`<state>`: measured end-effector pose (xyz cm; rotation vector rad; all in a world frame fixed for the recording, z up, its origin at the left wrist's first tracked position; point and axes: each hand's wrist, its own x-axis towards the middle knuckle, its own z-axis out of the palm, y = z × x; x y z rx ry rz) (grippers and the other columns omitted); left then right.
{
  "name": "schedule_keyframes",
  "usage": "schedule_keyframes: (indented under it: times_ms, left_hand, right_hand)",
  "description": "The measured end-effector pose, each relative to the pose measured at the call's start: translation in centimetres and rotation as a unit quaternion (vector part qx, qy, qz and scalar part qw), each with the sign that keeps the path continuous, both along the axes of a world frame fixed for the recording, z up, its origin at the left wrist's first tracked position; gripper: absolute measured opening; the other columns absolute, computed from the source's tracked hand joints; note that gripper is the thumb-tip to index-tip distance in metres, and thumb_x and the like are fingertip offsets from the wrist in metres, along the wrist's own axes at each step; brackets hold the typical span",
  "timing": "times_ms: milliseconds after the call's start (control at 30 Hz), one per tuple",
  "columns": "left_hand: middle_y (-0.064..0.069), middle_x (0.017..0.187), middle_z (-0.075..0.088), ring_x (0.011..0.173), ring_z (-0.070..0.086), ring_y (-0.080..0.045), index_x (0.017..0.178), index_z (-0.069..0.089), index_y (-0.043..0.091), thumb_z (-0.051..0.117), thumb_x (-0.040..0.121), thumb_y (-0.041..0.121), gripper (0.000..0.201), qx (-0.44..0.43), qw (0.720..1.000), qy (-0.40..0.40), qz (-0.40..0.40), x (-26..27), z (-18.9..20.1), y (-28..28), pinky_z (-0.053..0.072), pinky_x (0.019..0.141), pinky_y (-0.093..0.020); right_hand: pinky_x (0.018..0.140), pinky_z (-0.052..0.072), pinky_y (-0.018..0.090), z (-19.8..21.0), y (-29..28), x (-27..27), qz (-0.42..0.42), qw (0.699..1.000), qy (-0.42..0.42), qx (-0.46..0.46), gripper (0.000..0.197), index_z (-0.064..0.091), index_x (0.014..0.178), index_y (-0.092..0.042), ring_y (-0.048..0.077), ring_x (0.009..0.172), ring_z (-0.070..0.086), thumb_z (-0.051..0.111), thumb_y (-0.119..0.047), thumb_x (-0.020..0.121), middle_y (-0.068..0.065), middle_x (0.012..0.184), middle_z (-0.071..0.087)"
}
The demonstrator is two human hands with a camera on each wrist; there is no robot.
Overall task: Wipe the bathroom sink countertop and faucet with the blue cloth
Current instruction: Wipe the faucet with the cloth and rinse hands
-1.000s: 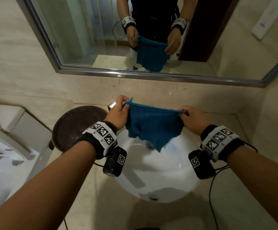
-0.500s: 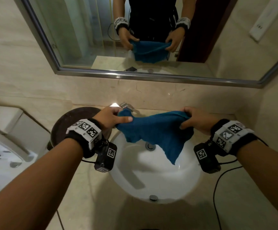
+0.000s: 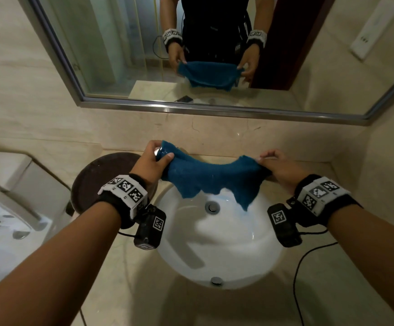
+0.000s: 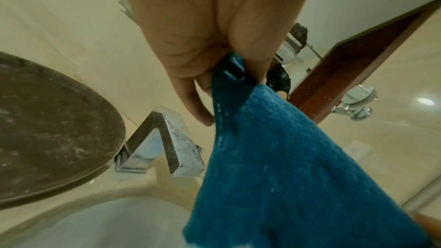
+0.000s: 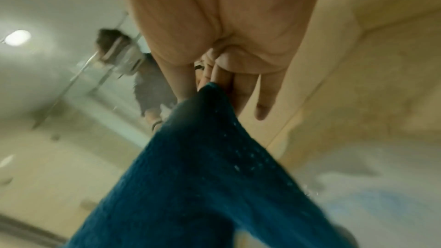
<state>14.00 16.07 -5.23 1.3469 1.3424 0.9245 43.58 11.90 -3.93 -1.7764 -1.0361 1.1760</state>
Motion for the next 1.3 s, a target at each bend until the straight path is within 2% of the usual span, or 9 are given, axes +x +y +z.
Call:
schedule_keyframes:
  times_ms: [133, 267, 400, 533, 767, 867, 1000, 1100, 1300]
  left_hand:
    - [-0.016, 0.103, 0.061, 0.088, 0.064, -0.025, 0.128, 0.032, 0.028, 0.066, 0.084, 0.01, 0.058, -0.068, 0.995, -0.073, -0.018, -0.8, 0.4, -0.2, 0.058, 0.072, -0.034]
    - [-0.011, 0.113, 0.057, 0.1, 0.063, -0.027, 0.129, 0.033, 0.037, 0.068, 0.071, -0.015, 0.086, -0.062, 0.99, -0.073, -0.102, -1.3, 0.1, -0.2, 0.056, 0.083, -0.04]
    - [-0.006, 0.108, 0.059, 0.101, 0.06, -0.025, 0.102, 0.055, 0.024, 0.061, 0.076, -0.018, 0.051, -0.005, 0.995, -0.014, -0.094, -1.4, -0.3, 0.0, 0.057, 0.077, -0.028]
    - [-0.004, 0.095, 0.061, 0.092, 0.059, -0.023, 0.085, 0.061, 0.017, 0.05, 0.087, -0.012, 0.032, 0.024, 0.995, 0.006, -0.096, -1.6, -0.4, 0.2, 0.055, 0.067, -0.017]
    - [-0.007, 0.104, 0.059, 0.094, 0.062, -0.023, 0.094, 0.061, 0.021, 0.05, 0.092, 0.002, 0.022, 0.016, 0.997, -0.008, -0.075, -1.3, -0.3, 0.2, 0.058, 0.074, -0.029]
    - [-0.008, 0.098, 0.063, 0.088, 0.063, -0.021, 0.098, 0.062, 0.016, 0.055, 0.091, 0.005, 0.015, 0.027, 0.999, -0.008, -0.032, -1.3, 0.0, 0.1, 0.055, 0.065, -0.018]
    - [0.0, 0.1, 0.061, 0.09, 0.062, -0.015, 0.114, 0.058, 0.023, 0.067, 0.084, 0.009, 0.035, 0.021, 0.997, 0.032, -0.065, -1.4, 0.6, -0.1, 0.054, 0.07, -0.018]
    - [0.004, 0.105, 0.06, 0.087, 0.061, -0.006, 0.117, 0.058, 0.018, 0.069, 0.077, -0.003, 0.046, 0.01, 0.995, 0.045, -0.093, -1.3, 0.8, -0.1, 0.053, 0.067, -0.013]
    - [-0.002, 0.101, 0.063, 0.084, 0.058, -0.003, 0.103, 0.065, 0.016, 0.058, 0.085, -0.006, 0.029, 0.036, 0.992, 0.103, -0.064, -1.4, 0.6, 0.8, 0.048, 0.076, -0.014]
  right_hand:
    - [0.069, 0.046, 0.032, 0.7, -0.7, -0.3, 0.007, 0.995, 0.101, 0.014, 0.013, 0.048, 0.092, -0.026, 0.018, 0.079, 0.05, 0.052, -0.013, 0.092, 0.007, 0.094, 0.05]
    - [0.066, 0.052, 0.034, 0.8, -0.8, -0.3, 0.049, 0.988, 0.137, 0.05, 0.049, 0.048, 0.098, -0.026, 0.02, 0.091, 0.056, 0.052, 0.019, 0.079, 0.005, 0.101, 0.054]
    - [0.068, 0.051, 0.034, 0.5, -0.2, -0.2, 0.059, 0.994, 0.04, 0.085, 0.05, 0.051, 0.095, -0.025, 0.021, 0.088, 0.058, 0.049, 0.022, 0.078, 0.003, 0.097, 0.06]
    - [0.065, 0.048, 0.027, 0.8, 0.0, -0.4, 0.059, 0.991, 0.004, 0.116, 0.035, 0.056, 0.088, -0.024, 0.014, 0.08, 0.058, 0.048, 0.011, 0.087, -0.001, 0.089, 0.063]
    - [0.072, 0.055, 0.031, 0.6, 0.4, -0.1, 0.018, 0.987, -0.046, 0.154, 0.025, 0.06, 0.084, -0.025, 0.017, 0.085, 0.061, 0.054, -0.002, 0.089, 0.006, 0.091, 0.064]
    - [0.074, 0.055, 0.034, 0.6, 0.4, 0.1, 0.015, 0.987, -0.051, 0.152, 0.022, 0.063, 0.082, -0.025, 0.018, 0.091, 0.06, 0.056, -0.005, 0.089, 0.0, 0.092, 0.065]
    - [0.071, 0.052, 0.027, 0.7, 0.4, 0.3, 0.007, 0.991, 0.022, 0.133, 0.023, 0.065, 0.083, -0.024, 0.013, 0.091, 0.058, 0.054, -0.004, 0.09, -0.007, 0.093, 0.063]
    - [0.071, 0.053, 0.024, 1.1, 0.3, 0.5, 0.024, 0.991, 0.066, 0.113, 0.028, 0.064, 0.09, -0.023, 0.013, 0.09, 0.059, 0.058, 0.004, 0.084, -0.003, 0.096, 0.061]
    - [0.067, 0.053, 0.01, 1.3, 0.4, 1.0, 0.029, 0.992, -0.029, 0.121, 0.031, 0.063, 0.099, -0.01, 0.014, 0.09, 0.058, 0.059, 0.013, 0.079, 0.001, 0.096, 0.061]
